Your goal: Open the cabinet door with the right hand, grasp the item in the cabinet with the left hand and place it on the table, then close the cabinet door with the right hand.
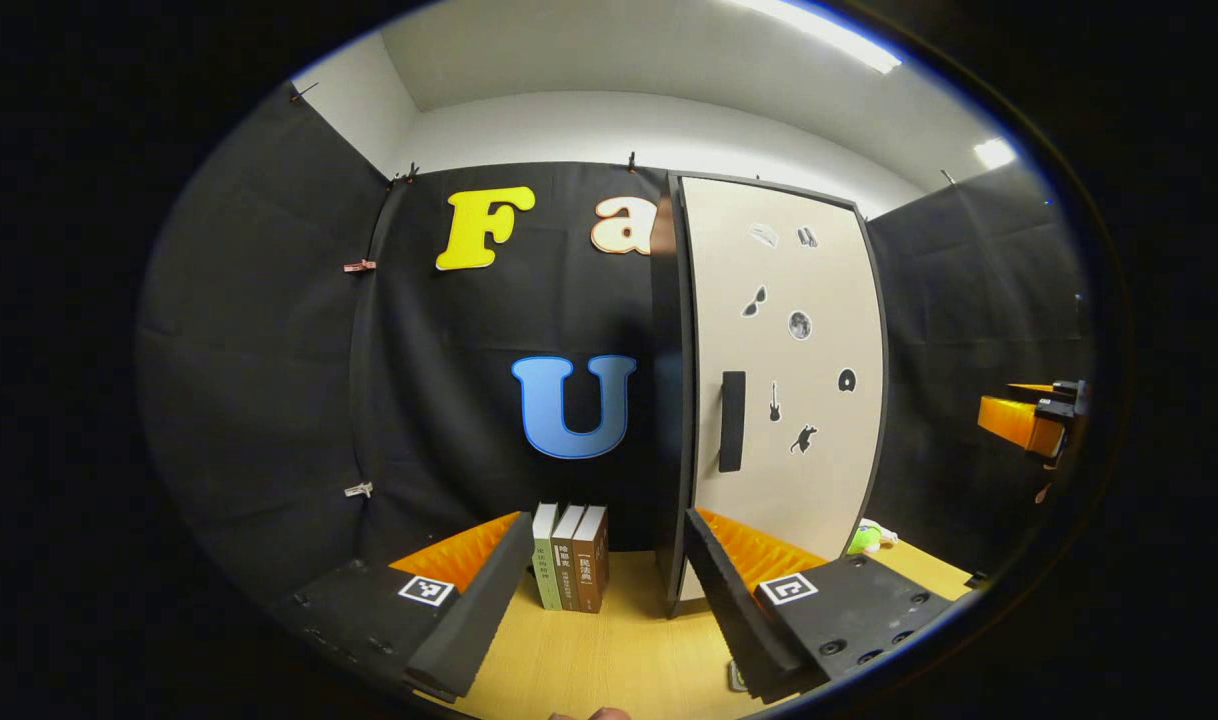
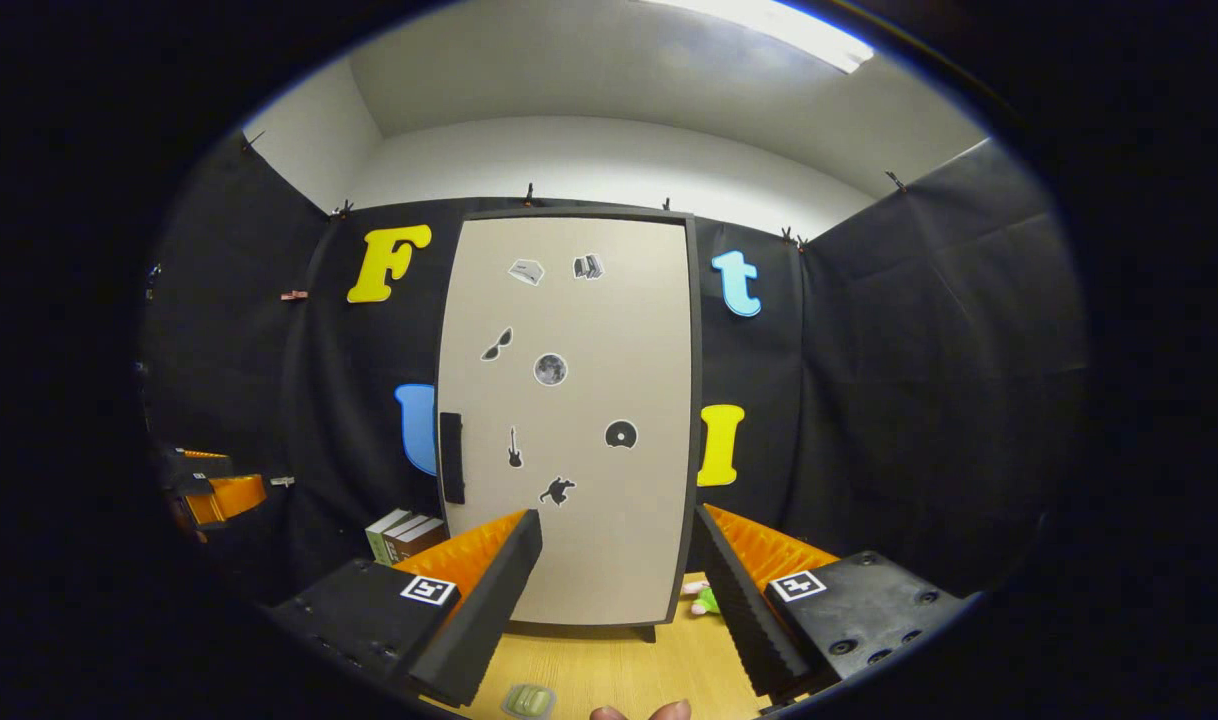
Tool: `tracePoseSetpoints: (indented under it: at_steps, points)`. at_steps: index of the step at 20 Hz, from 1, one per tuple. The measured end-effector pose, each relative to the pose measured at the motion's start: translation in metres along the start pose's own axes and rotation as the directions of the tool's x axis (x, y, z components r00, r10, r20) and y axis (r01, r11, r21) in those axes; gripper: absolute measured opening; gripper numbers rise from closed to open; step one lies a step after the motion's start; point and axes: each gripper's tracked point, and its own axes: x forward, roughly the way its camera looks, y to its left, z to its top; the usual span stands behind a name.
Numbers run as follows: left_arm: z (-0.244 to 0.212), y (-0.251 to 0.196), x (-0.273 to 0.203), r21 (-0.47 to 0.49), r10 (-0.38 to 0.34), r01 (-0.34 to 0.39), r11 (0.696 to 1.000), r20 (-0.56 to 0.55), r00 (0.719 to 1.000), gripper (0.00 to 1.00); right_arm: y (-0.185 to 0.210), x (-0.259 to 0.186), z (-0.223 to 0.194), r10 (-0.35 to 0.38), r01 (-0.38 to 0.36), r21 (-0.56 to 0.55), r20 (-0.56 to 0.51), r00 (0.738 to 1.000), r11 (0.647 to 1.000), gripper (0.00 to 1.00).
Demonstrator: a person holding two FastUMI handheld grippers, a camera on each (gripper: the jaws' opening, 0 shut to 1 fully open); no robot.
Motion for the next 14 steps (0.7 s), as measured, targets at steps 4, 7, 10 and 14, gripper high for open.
tracePoseSetpoints:
  at_steps: [4, 7, 10, 14]
  points:
    - [0.0009, -0.0014, -0.0016, 0.001, 0.001, -0.001, 1.000, 0.001, 1.000, 0.95, -0.0013, -0.0011, 0.0016, -0.001, 0.001, -0.002, 0.004, 1.000, 1.000, 0.98]
    - [0.0011, -0.0013, -0.0012, 0.004, 0.003, -0.003, 1.000, -0.001, 1.000, 0.95, -0.0015, -0.0015, 0.0013, -0.001, 0.001, 0.000, 0.004, 1.000, 1.000, 0.98]
    - [0.0013, -0.0026, -0.0018, 0.005, 0.002, -0.002, 1.000, 0.001, 1.000, 0.95, -0.0029, -0.0028, 0.0022, -0.002, 0.002, 0.000, 0.005, 1.000, 1.000, 0.98]
    - [0.0007, -0.0043, -0.0018, 0.003, 0.000, 0.000, 1.000, 0.001, 1.000, 0.95, -0.0038, -0.0035, 0.0027, -0.004, 0.004, -0.003, 0.006, 1.000, 1.000, 0.98]
